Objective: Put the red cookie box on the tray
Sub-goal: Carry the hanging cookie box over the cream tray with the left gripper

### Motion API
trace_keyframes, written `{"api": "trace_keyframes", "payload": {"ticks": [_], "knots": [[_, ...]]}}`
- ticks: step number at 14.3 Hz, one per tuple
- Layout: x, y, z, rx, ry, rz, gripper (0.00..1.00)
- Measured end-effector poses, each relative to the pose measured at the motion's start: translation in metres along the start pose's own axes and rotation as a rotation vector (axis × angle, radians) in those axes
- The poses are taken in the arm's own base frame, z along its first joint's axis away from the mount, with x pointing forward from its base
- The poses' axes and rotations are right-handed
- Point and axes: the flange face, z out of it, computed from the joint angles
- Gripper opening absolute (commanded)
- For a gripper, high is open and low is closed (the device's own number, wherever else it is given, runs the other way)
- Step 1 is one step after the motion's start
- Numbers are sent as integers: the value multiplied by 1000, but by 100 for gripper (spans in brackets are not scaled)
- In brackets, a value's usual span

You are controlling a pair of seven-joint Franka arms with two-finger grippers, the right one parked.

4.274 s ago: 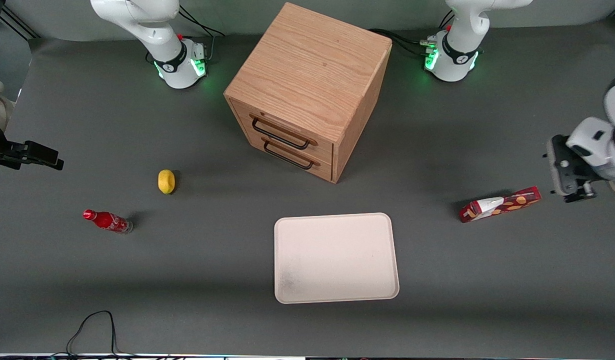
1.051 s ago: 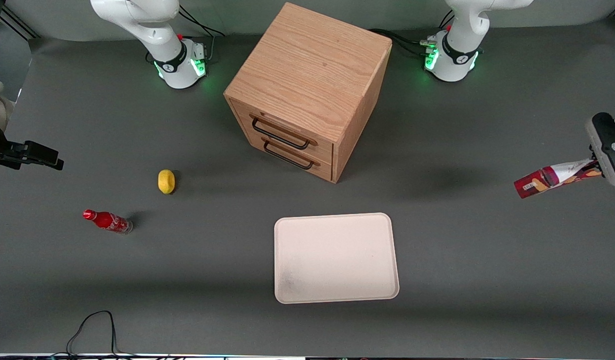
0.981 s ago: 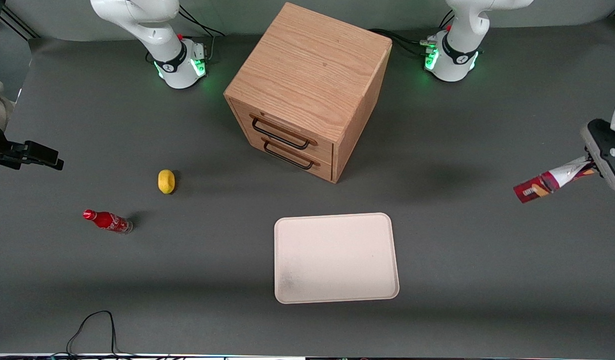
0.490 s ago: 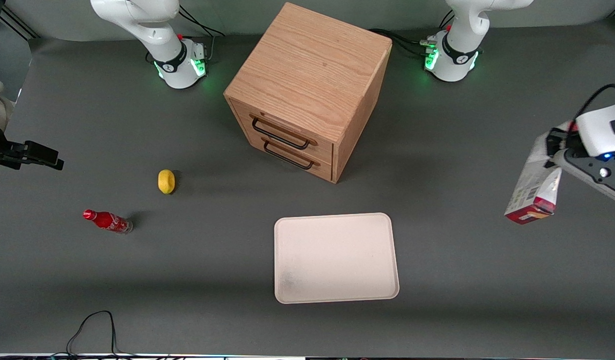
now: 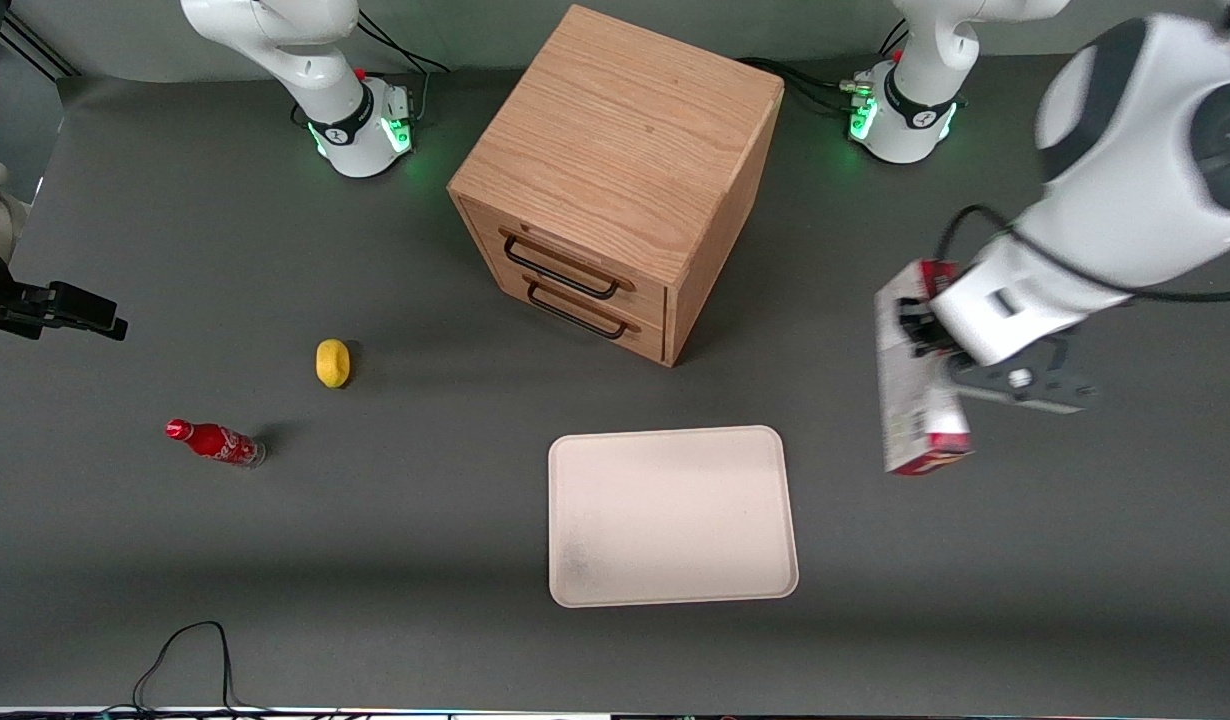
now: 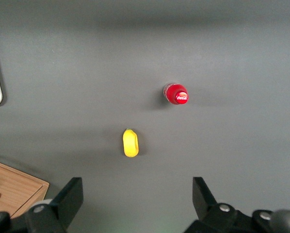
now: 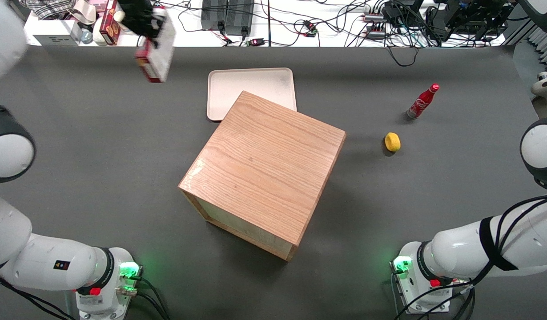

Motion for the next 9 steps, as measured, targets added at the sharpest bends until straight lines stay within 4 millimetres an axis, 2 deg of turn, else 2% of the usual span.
{"api": "trace_keyframes", "payload": {"ticks": [2,5,7,9], "knots": [[25,39,24,-16,8,-46,0],[65,76,69,-22,32,-110,0],[81,90,101,-8,57,-127,0],[93,92,133,16,61,-131,0]]}}
